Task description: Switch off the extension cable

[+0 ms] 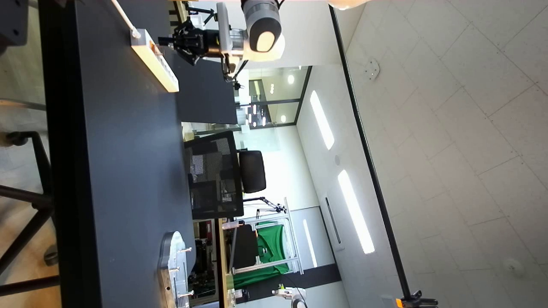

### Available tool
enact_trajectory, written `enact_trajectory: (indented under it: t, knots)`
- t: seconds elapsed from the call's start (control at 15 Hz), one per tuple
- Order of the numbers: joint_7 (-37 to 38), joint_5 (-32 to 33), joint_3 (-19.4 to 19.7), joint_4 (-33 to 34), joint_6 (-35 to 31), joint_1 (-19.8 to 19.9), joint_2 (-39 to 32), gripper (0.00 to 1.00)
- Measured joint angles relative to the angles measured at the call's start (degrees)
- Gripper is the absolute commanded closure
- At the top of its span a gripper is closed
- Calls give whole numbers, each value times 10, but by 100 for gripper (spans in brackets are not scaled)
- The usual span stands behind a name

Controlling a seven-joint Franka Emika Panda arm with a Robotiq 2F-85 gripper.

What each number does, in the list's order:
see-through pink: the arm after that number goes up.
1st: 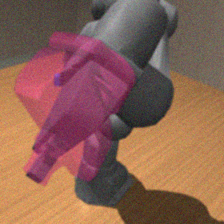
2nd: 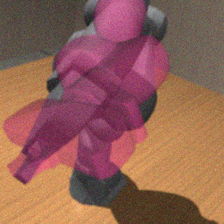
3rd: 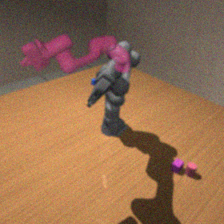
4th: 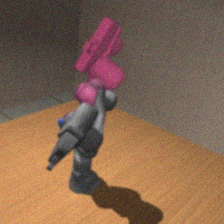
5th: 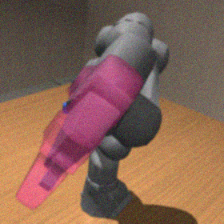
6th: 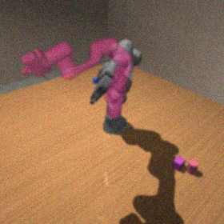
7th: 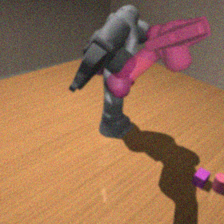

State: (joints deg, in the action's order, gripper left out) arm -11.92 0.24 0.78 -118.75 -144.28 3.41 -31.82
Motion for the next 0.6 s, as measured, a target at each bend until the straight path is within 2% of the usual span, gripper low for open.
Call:
enact_trajectory:
  t: [0.33, 0.6]
  knots:
    - [0, 10, 2, 0, -36, 0, -8, 100]
    - [0, 10, 0, 0, -39, 0, -10, 100]
